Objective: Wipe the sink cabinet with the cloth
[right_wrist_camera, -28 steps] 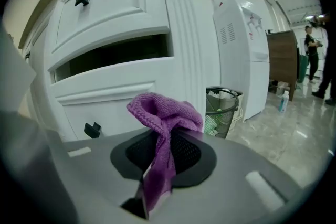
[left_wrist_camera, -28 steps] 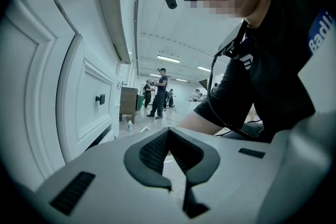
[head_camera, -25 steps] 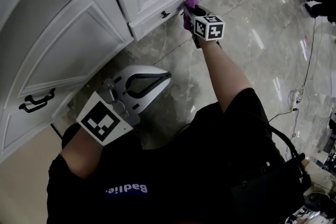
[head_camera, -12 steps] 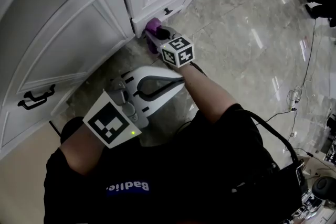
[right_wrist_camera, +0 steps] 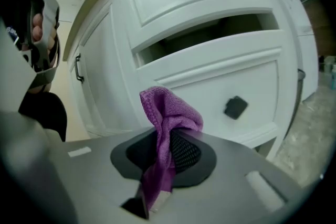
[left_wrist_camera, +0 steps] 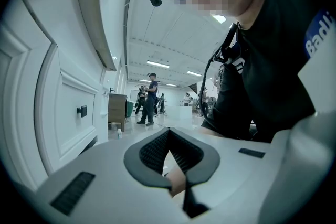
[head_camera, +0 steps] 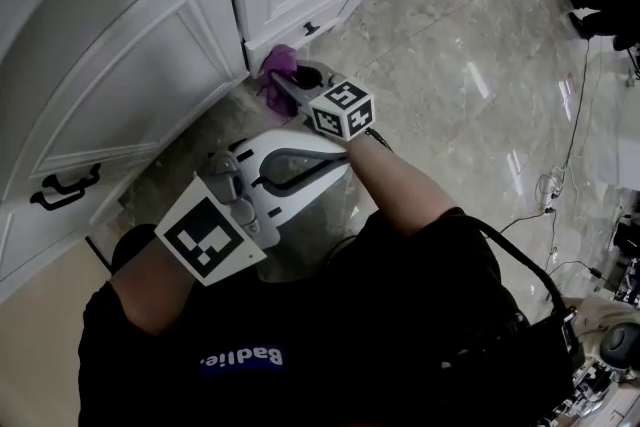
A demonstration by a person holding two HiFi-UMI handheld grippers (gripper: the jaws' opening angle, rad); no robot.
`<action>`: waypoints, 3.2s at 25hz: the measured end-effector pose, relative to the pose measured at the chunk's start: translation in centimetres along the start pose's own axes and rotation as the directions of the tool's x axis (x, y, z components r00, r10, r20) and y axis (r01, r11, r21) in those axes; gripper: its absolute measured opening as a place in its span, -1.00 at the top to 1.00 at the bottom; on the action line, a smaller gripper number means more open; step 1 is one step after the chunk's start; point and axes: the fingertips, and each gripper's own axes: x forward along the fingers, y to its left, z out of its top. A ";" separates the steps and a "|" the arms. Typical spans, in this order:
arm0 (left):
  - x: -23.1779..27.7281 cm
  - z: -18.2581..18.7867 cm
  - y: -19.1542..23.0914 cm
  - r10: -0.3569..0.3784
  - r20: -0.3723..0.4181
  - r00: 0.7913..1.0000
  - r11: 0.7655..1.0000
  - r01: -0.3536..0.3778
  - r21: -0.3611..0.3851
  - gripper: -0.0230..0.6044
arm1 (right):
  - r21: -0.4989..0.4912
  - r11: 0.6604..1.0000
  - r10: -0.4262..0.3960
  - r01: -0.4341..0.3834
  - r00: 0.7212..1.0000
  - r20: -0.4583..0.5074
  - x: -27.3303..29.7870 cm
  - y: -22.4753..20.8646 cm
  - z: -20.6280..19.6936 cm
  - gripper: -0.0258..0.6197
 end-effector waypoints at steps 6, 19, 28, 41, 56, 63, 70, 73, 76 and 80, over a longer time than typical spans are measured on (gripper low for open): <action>-0.6 0.3 -0.1 0.026 -0.002 1.000 0.999 -0.026 -0.027 0.93 | 0.165 0.933 -0.323 0.320 0.946 -0.005 -5.6 -12.6 -0.9 0.74; -1.1 -1.4 -0.6 0.087 -0.066 0.994 0.993 -0.091 -0.070 0.93 | 0.252 0.818 -0.499 0.517 0.856 -0.136 -6.3 -23.5 -3.4 0.74; 0.9 -0.2 -1.6 0.029 -0.037 0.999 0.999 -0.030 -0.043 0.93 | 0.388 0.884 -0.247 0.259 0.966 -0.082 0.3 -12.3 -6.2 0.74; 2.8 -0.2 -0.8 -0.015 -0.001 1.000 0.999 0.015 -0.039 0.93 | 0.444 0.896 0.044 -0.022 0.998 -0.039 4.3 0.2 -6.3 0.74; 6.4 2.4 -0.1 -0.016 0.119 0.993 0.992 0.031 -0.125 0.93 | 0.416 0.902 -0.112 0.116 0.993 -0.033 -7.6 -4.8 -4.8 0.74; 6.9 10.9 -2.3 0.007 0.095 0.995 0.959 0.020 -0.283 0.93 | 0.477 0.864 -0.206 0.164 0.978 0.038 -19.4 -1.4 2.8 0.74; 5.3 23.1 -6.1 -0.073 0.009 0.997 0.939 0.071 -0.337 0.93 | 0.504 0.841 -0.294 0.198 0.949 0.117 -32.3 6.3 15.0 0.74; 3.6 29.4 -6.3 -0.071 -0.006 0.997 0.932 0.064 -0.357 0.93 | 0.507 0.833 -0.333 0.222 0.932 0.140 -37.8 10.4 20.9 0.74; 2.2 35.6 -6.4 -0.051 -0.016 0.999 0.930 0.042 -0.365 0.93 | 0.507 0.826 -0.363 0.249 0.921 0.139 -42.2 14.7 26.2 0.74; 1.5 43.6 -8.2 -0.073 -0.025 0.997 0.938 0.060 -0.343 0.93 | 0.507 0.822 -0.378 0.259 0.914 0.146 -46.7 20.1 32.8 0.74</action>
